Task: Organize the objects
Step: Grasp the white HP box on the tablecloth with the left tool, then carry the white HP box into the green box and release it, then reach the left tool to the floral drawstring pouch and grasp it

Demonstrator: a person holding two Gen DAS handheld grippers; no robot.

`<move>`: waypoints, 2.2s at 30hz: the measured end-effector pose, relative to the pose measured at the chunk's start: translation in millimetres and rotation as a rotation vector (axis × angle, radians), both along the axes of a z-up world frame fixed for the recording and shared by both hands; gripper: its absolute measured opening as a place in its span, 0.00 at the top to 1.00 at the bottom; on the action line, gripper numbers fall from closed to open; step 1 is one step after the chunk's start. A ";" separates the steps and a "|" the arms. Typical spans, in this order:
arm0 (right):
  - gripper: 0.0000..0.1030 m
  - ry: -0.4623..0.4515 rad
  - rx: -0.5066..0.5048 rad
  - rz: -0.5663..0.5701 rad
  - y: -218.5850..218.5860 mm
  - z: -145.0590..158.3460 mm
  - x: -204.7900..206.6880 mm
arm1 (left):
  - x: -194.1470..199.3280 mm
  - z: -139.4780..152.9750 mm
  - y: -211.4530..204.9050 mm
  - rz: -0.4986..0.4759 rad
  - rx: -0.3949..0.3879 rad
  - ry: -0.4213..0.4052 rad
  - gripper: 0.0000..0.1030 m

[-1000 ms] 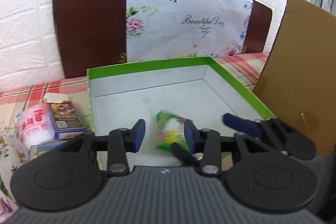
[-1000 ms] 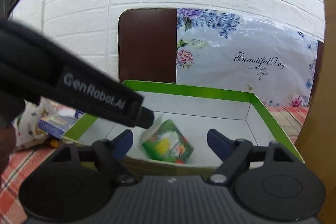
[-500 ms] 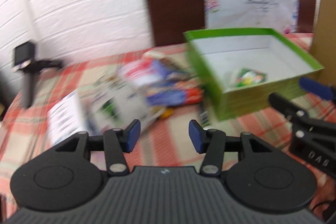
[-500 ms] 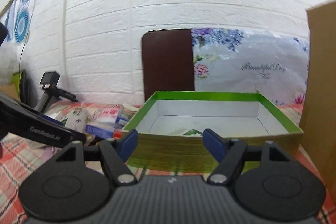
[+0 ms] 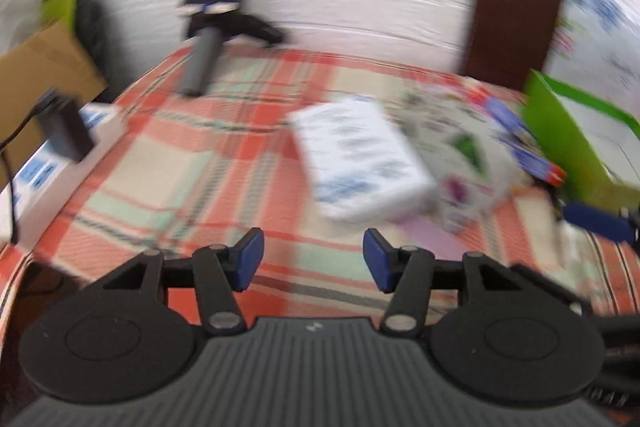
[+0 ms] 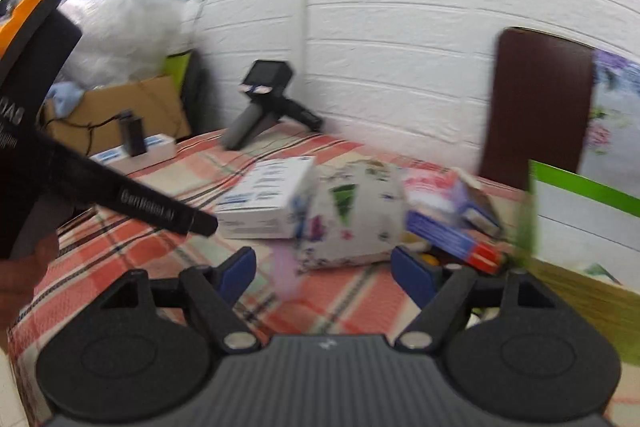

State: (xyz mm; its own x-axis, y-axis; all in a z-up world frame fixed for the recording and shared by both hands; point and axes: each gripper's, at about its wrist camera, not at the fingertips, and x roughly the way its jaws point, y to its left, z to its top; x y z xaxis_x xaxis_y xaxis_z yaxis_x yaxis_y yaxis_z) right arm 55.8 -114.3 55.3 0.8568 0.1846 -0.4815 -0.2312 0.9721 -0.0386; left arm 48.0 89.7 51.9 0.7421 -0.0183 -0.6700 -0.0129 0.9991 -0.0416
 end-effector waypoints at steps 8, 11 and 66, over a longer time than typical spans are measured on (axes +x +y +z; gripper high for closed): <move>0.28 0.002 -0.143 0.109 61.8 -2.4 53.6 | 49.0 -3.4 31.0 -0.051 -0.238 0.038 0.25; 0.25 0.058 -0.197 0.117 71.7 -18.2 77.4 | 70.5 -15.1 25.4 -0.090 -0.274 0.057 0.24; 0.27 -0.110 0.130 -0.588 -239.6 21.0 -69.5 | 31.9 30.7 -291.5 -0.470 0.109 -0.051 0.53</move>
State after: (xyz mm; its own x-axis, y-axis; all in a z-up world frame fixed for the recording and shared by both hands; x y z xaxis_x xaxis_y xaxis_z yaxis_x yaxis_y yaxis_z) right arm -13.7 -353.9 76.3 0.8764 -0.2825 -0.3900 0.3438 0.9342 0.0958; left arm 79.9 -201.8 82.7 0.7023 -0.2915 -0.6494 0.4404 0.8947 0.0747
